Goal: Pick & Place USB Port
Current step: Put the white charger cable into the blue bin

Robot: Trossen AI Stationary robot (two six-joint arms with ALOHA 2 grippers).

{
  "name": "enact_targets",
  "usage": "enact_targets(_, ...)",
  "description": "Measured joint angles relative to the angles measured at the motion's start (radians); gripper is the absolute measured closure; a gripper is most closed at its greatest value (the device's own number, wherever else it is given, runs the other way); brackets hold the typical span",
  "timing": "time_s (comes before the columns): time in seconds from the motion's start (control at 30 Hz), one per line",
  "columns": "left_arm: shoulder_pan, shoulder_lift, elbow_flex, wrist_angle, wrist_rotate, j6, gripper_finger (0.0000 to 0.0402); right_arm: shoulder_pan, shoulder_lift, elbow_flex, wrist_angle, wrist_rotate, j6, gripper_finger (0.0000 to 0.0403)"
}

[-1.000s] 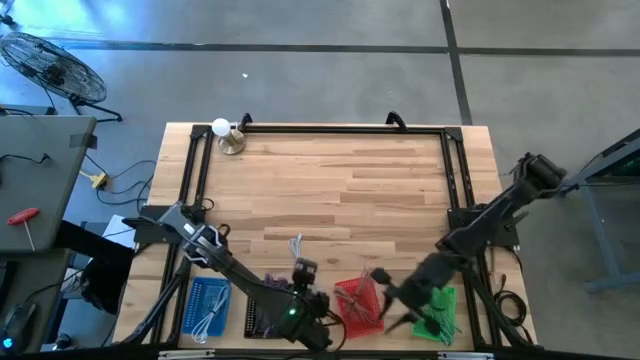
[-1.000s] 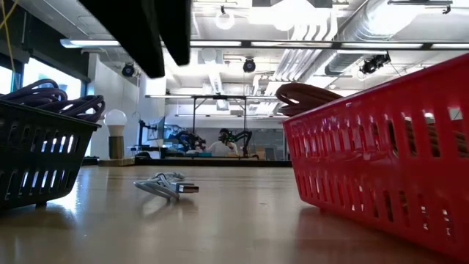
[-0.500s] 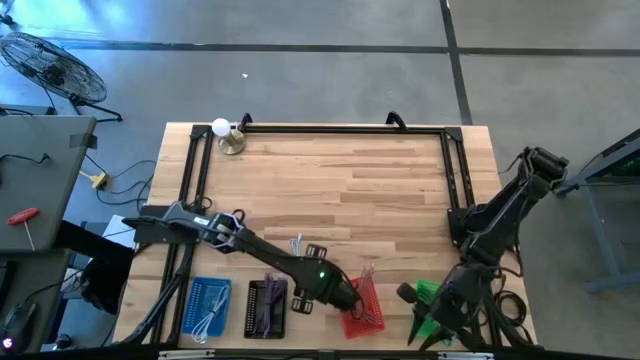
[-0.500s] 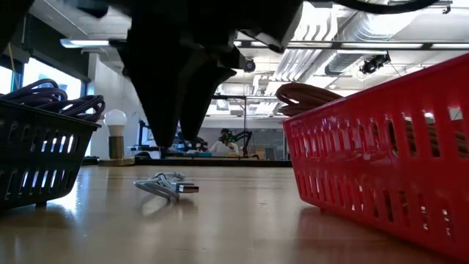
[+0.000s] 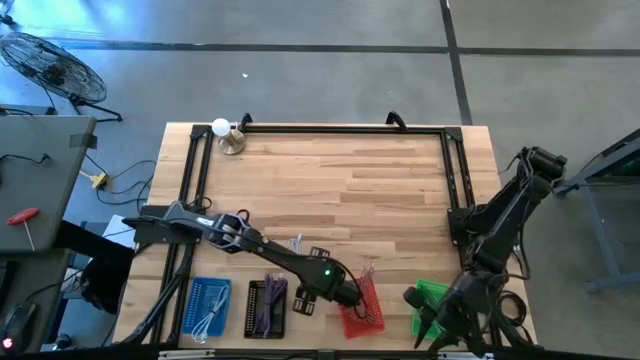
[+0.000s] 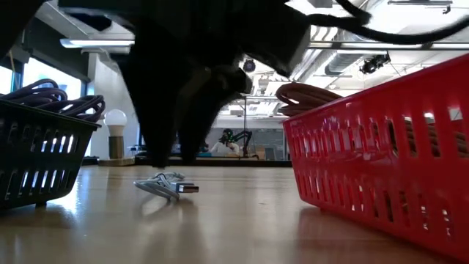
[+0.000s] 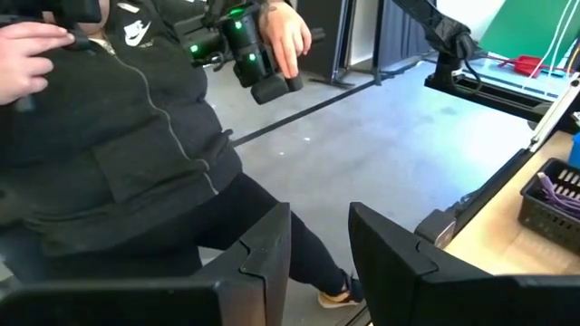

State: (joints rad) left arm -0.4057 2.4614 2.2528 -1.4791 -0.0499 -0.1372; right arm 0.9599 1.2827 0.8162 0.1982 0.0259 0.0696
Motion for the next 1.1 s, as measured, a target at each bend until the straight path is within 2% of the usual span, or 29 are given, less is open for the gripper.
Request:
enact_targets(0.17, 0.0, 0.033, -0.001, 0.011, 0.037, 0.003, 0.0206, 0.025, 0.0, 0.0, 0.001, 0.048, 0.001, 0.0297)
enact_targets(0.53, 0.001, 0.073, -0.046, 0.033, 0.04, 0.029, 0.0211, 0.034, 0.0, 0.0, 0.009, 0.051, 0.018, 0.0297)
enact_targets(0.67, 0.001, 0.074, -0.054, 0.04, 0.022, 0.011, 0.0251, 0.034, 0.0, 0.0, 0.009, 0.051, 0.018, 0.0297)
enact_targets(0.83, -0.003, 0.075, -0.055, 0.036, 0.009, 0.01, 0.0354, 0.034, 0.0, 0.0, 0.008, 0.049, 0.017, 0.0297)
enact_targets(0.87, -0.002, 0.075, -0.055, 0.035, 0.007, 0.01, 0.0363, 0.034, 0.0, 0.0, 0.009, 0.049, 0.016, 0.0297)
enact_targets(1.1, -0.005, 0.077, -0.012, 0.006, -0.081, 0.001, 0.0354, 0.034, 0.0, 0.0, 0.008, 0.05, 0.001, 0.0297)
